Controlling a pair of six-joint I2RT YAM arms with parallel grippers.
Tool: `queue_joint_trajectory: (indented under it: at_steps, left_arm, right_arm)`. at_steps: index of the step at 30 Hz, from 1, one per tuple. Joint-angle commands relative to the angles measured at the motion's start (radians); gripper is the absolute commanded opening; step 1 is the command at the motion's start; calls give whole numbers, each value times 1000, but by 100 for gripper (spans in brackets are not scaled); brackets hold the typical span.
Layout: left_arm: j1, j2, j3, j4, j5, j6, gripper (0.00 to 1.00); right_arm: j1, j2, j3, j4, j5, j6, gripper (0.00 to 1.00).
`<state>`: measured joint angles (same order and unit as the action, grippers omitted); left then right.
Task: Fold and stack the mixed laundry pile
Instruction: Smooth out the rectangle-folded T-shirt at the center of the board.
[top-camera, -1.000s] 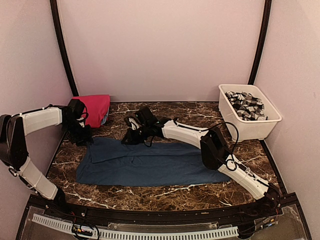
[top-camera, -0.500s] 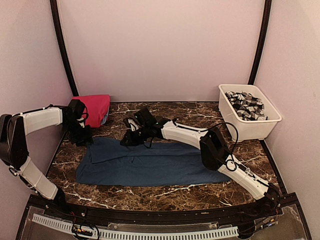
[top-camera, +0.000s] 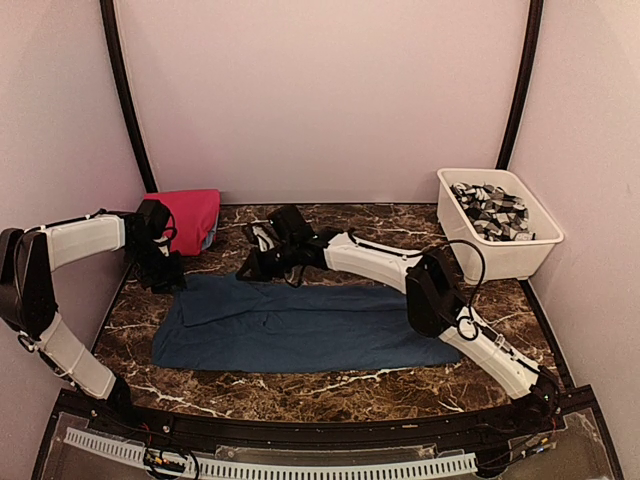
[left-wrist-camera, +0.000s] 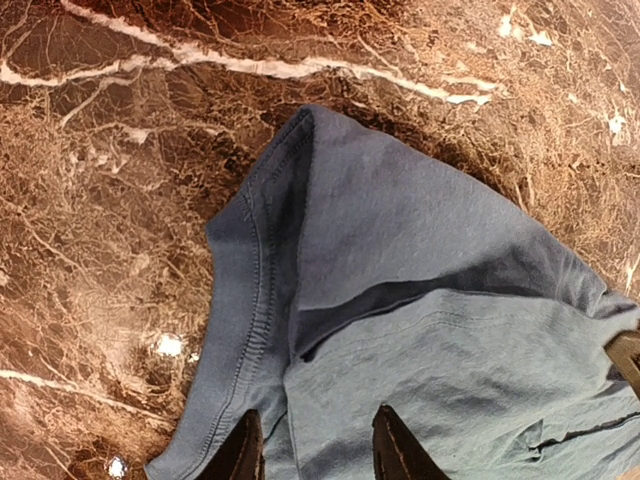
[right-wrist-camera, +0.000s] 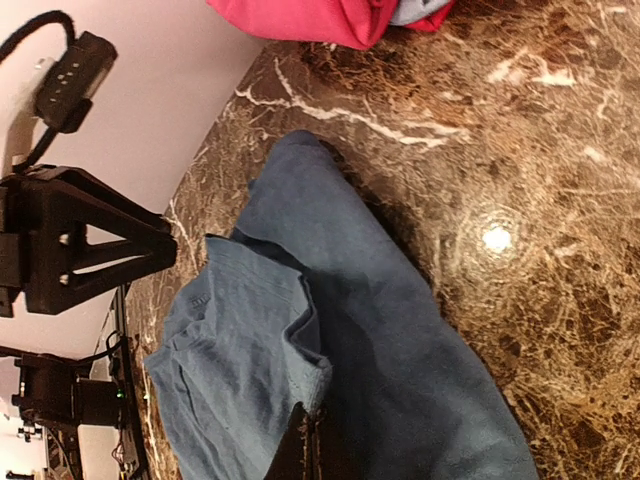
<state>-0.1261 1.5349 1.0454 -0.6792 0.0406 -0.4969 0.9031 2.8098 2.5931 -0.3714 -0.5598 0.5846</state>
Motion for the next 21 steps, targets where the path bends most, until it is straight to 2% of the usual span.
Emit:
queue_joint_trajectory:
  at_steps: [1, 10, 21]
  left_arm:
    - [8, -42, 11, -50, -13, 19, 36]
    - [7, -63, 26, -76, -29, 24, 36]
    - [9, -87, 50, -111, -76, 31, 37]
  right_arm:
    - [30, -80, -25, 44, -24, -31, 0]
    - [80, -156, -163, 57, -28, -88, 0]
    - [145, -324, -486, 180, -83, -155, 0]
